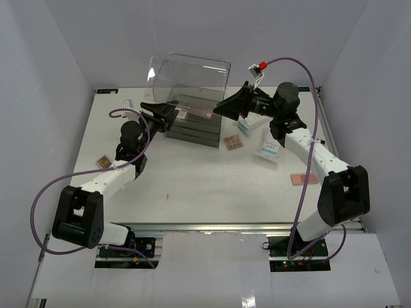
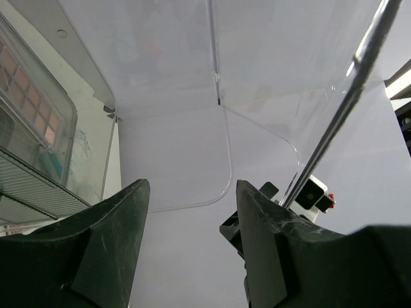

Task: Organize the makeup

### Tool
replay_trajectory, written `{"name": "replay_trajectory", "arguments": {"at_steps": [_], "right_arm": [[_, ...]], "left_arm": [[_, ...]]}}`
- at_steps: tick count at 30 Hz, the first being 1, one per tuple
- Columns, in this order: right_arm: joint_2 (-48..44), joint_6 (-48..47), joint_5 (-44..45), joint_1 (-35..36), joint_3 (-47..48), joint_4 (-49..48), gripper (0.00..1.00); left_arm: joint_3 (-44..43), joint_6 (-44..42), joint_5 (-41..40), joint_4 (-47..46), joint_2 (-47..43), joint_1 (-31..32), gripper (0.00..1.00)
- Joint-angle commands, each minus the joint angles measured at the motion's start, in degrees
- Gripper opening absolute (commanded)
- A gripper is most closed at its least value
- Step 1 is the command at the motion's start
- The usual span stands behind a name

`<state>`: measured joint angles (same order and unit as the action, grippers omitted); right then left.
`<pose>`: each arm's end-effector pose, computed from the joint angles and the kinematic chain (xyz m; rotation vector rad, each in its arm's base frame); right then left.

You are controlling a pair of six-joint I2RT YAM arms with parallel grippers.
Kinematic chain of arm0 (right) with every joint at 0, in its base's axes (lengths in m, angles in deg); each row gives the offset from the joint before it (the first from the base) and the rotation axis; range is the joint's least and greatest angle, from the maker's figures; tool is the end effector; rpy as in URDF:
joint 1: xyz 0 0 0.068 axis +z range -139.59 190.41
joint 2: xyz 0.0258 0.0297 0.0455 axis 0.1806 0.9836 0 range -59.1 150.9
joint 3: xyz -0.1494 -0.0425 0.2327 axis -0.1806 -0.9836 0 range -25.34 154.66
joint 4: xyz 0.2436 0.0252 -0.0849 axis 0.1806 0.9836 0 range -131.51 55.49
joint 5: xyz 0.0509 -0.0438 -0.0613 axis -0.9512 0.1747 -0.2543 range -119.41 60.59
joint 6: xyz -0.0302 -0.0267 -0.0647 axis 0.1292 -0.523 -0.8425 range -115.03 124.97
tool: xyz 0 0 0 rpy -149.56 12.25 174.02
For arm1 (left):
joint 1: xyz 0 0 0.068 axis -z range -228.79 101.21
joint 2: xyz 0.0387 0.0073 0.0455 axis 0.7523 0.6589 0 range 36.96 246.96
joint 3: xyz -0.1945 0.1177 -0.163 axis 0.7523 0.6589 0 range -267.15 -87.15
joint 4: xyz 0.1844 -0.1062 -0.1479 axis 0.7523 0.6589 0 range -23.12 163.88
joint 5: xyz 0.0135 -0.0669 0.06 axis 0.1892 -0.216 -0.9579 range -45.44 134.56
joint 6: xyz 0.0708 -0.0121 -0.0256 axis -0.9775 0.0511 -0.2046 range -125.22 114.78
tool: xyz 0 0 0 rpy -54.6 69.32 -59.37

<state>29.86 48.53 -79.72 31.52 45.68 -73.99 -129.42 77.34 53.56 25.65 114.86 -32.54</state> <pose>0.3328 0.1818 0.3960 -0.5450 1.4945 1.4799 0.3163 -0.1028 0.2995 -0.7887 1.4711 -1.4776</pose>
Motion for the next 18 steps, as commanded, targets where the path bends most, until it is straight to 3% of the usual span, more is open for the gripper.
{"name": "replay_trajectory", "arguments": {"at_steps": [1,3,5,8,10,12,18], "right_arm": [[-6.38,-9.09,-7.28,-5.80,-4.41,2.78,0.88],[-8.47,-13.65,-11.48,-9.39,-6.93,6.44,0.92],[-10.47,-23.95,-13.14,-13.10,-7.41,12.24,0.93],[-12.01,-45.64,-5.46,-15.48,-5.45,35.26,0.96],[-12.74,-54.68,2.26,-15.07,-5.77,42.89,0.98],[-11.94,-56.68,11.29,-14.54,-7.40,44.33,0.98],[-4.96,-52.71,25.10,-9.10,-9.95,45.26,0.94]], "left_arm": [[-2.72,-0.30,-0.34,0.56,-3.12,-0.01,0.68],[-2.93,-0.30,0.08,0.86,-3.36,-0.25,0.68],[-3.08,-0.30,0.72,1.31,-3.62,-0.67,0.69],[-3.08,-0.04,1.41,1.79,-4.15,-1.17,0.70],[-2.83,0.14,1.72,1.86,-4.58,-1.56,0.70],[-2.73,0.62,2.10,2.16,-4.90,-2.05,0.71],[-2.94,1.32,3.06,2.80,-5.51,-2.84,0.72]]}}
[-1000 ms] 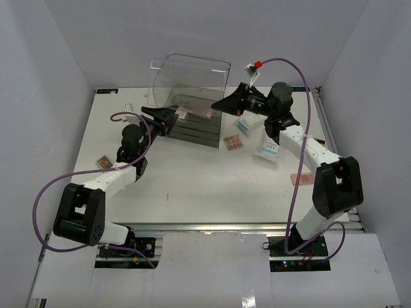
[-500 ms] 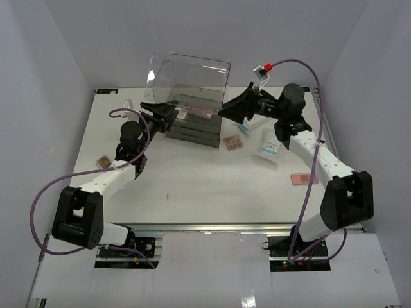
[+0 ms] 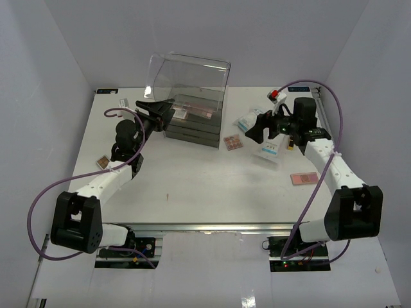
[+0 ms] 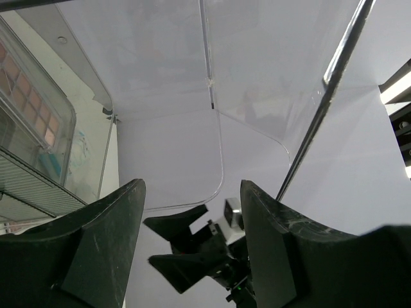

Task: Organize the makeup

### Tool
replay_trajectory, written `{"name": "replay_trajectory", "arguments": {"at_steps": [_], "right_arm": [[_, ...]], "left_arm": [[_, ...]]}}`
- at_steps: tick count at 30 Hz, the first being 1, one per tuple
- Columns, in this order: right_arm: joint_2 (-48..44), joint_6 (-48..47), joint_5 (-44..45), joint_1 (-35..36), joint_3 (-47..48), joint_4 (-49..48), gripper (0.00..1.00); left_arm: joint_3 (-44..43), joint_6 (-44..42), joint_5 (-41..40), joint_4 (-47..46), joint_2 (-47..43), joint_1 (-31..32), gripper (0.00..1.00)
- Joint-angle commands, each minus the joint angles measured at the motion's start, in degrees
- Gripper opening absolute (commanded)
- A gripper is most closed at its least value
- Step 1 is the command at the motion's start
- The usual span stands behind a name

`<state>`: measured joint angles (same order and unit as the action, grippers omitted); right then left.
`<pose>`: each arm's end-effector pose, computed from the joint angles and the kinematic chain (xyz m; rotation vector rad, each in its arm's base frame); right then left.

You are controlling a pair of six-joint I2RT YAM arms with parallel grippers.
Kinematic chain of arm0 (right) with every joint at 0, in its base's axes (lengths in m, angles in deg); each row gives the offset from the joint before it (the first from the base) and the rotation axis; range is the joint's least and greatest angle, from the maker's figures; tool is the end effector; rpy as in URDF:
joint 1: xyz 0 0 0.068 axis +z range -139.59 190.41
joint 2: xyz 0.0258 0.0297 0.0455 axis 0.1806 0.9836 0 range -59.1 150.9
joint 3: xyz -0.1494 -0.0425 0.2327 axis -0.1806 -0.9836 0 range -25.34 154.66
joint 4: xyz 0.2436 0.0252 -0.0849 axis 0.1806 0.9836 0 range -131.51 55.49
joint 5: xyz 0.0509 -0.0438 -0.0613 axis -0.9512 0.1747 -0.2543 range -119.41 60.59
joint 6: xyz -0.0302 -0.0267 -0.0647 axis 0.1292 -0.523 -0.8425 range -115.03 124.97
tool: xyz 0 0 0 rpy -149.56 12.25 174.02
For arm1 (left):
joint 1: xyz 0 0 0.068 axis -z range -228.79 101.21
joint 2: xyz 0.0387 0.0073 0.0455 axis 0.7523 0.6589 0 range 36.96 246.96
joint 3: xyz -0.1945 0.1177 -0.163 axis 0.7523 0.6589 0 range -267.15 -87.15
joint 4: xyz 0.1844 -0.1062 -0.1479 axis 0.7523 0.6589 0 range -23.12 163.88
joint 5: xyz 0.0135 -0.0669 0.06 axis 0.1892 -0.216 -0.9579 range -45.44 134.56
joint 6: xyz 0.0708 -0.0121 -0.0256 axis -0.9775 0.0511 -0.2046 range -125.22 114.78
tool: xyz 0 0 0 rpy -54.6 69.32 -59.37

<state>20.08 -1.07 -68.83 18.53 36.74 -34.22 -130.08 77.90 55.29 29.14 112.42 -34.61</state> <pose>0.3223 0.0874 0.3147 -0.6731 1.8407 0.7065 0.3127 -0.0915 0.3086 -0.8030 1.4727 -1.4753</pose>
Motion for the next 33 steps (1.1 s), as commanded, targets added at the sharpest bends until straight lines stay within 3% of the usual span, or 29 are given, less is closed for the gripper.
{"name": "replay_trajectory", "arguments": {"at_steps": [1,11,21,33], "right_arm": [[6.40,-2.09,16.61,5.07,-0.78,5.52,0.92],[20.99,5.13,33.85,13.19,5.60,3.81,0.90],[29.31,7.58,37.03,16.31,11.13,0.29,0.90],[31.32,8.06,38.26,16.94,9.61,-8.76,0.90]], "left_arm": [[-2.31,0.88,1.50,-0.63,-3.11,-0.89,0.72],[-2.56,1.62,3.02,-0.43,-2.76,-1.70,0.72],[-2.78,1.79,3.78,-0.13,-3.14,-1.88,0.72],[-2.84,2.05,4.41,-0.49,-2.65,-2.36,0.72]]}}
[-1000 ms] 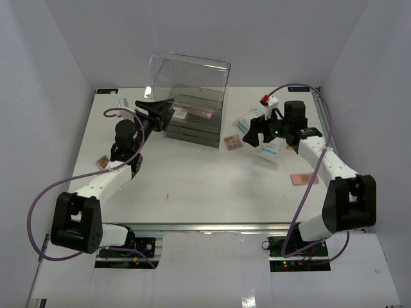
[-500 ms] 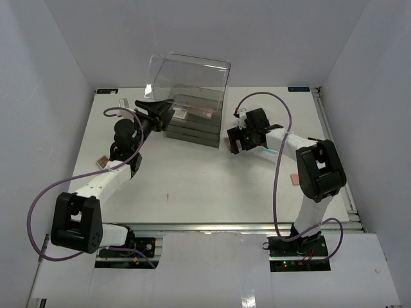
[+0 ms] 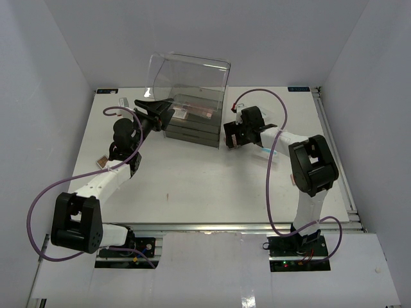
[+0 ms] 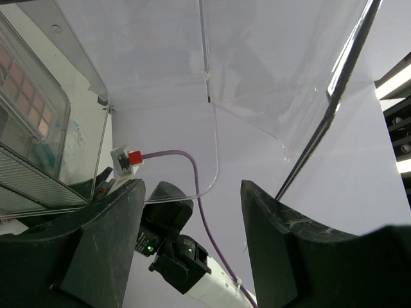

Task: Organize the makeup

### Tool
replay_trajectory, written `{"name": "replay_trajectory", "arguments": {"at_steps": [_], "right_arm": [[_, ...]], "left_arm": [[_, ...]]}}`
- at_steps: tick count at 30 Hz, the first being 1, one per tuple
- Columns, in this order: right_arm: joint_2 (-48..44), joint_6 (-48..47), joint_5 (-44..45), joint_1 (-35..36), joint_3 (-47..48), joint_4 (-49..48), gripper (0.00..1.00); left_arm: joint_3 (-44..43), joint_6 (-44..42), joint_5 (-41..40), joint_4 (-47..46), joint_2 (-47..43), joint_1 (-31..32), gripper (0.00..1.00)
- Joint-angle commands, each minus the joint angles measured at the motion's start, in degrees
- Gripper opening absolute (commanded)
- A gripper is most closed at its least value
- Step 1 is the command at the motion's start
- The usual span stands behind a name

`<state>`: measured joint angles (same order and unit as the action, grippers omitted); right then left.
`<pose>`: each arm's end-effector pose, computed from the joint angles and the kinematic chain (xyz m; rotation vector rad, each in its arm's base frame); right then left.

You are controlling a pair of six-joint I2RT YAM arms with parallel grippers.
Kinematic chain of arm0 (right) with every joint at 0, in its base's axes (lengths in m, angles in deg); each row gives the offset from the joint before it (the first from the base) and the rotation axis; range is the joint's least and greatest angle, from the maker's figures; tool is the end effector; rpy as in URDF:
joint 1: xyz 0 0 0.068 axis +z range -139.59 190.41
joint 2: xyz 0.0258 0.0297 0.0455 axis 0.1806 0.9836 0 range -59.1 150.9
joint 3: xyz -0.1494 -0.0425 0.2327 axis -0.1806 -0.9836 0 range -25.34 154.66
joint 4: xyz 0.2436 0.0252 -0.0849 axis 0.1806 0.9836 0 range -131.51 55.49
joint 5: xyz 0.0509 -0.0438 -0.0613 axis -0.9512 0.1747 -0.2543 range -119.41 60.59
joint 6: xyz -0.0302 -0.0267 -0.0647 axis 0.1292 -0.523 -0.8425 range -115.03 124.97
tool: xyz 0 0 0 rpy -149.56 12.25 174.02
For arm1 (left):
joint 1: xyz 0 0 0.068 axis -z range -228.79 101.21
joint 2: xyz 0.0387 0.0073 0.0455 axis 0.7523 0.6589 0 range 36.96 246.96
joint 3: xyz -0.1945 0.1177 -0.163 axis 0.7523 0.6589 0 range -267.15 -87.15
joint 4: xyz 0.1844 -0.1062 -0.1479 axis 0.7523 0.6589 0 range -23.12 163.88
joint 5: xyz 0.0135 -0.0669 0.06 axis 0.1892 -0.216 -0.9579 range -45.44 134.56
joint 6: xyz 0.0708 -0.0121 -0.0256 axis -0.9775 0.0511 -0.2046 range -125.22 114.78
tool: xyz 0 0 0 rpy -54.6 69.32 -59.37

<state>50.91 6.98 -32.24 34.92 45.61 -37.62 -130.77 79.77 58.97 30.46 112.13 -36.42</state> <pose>0.3994 0.1856 0.1677 -0.4807 2.2873 0.2897 0.3138 -0.0853 0.3114 -0.8101 1.4935 -1.5167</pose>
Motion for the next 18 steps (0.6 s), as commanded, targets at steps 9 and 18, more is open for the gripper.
{"name": "replay_trajectory", "arguments": {"at_steps": [9,18], "right_arm": [[3.43,0.69,5.00,1.59,2.01,-4.17,0.90],[4.42,1.15,6.56,1.85,1.56,-1.82,0.95]], "left_arm": [[-2.02,0.53,1.08,-2.10,-2.08,-0.98,0.72],[-1.69,0.88,1.28,-2.64,-1.79,-1.11,0.72]]}}
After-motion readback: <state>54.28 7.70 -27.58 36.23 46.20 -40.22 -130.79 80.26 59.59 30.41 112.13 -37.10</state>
